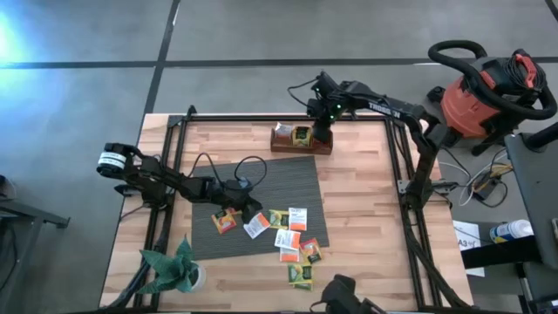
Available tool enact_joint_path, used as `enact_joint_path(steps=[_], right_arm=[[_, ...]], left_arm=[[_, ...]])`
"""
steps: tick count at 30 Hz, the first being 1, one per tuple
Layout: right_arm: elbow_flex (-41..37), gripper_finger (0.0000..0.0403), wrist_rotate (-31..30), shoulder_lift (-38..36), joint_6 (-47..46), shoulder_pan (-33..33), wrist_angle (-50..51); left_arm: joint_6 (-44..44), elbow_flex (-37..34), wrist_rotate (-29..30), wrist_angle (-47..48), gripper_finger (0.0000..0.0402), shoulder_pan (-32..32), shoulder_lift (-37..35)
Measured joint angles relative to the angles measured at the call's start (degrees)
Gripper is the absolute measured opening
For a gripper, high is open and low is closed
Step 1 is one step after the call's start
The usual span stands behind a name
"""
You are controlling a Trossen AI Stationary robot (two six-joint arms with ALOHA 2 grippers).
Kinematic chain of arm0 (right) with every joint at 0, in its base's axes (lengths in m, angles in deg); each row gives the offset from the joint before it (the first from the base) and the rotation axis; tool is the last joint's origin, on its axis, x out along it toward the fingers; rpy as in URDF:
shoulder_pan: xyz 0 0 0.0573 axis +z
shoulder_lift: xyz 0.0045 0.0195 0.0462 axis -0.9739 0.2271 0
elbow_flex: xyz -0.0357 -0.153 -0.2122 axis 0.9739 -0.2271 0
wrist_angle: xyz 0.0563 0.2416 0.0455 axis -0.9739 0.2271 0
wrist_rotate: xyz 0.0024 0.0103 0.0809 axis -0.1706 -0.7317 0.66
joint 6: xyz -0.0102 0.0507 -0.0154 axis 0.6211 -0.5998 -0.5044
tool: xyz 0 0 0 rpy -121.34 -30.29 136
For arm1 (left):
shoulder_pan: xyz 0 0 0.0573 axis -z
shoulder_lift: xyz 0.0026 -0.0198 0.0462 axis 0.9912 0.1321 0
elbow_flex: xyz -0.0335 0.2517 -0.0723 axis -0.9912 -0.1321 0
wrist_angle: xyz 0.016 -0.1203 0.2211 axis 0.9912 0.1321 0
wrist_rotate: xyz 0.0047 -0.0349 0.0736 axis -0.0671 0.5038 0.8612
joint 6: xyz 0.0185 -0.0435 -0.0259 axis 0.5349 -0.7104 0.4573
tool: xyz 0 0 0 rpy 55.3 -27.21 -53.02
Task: Pick & Place Tea
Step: Put the orange tea bag into the right section of the wooden organizer
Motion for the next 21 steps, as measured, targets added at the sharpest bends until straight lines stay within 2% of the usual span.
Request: enact_joint_path(steps=[21], right_arm=[[-8.5, 0.0008, 1.5, 0.1, 3.2, -1.4, -8.8]], left_arm=[[-0.7, 0.0, 0.0, 0.0, 0.0069, -0.2, 0.0]])
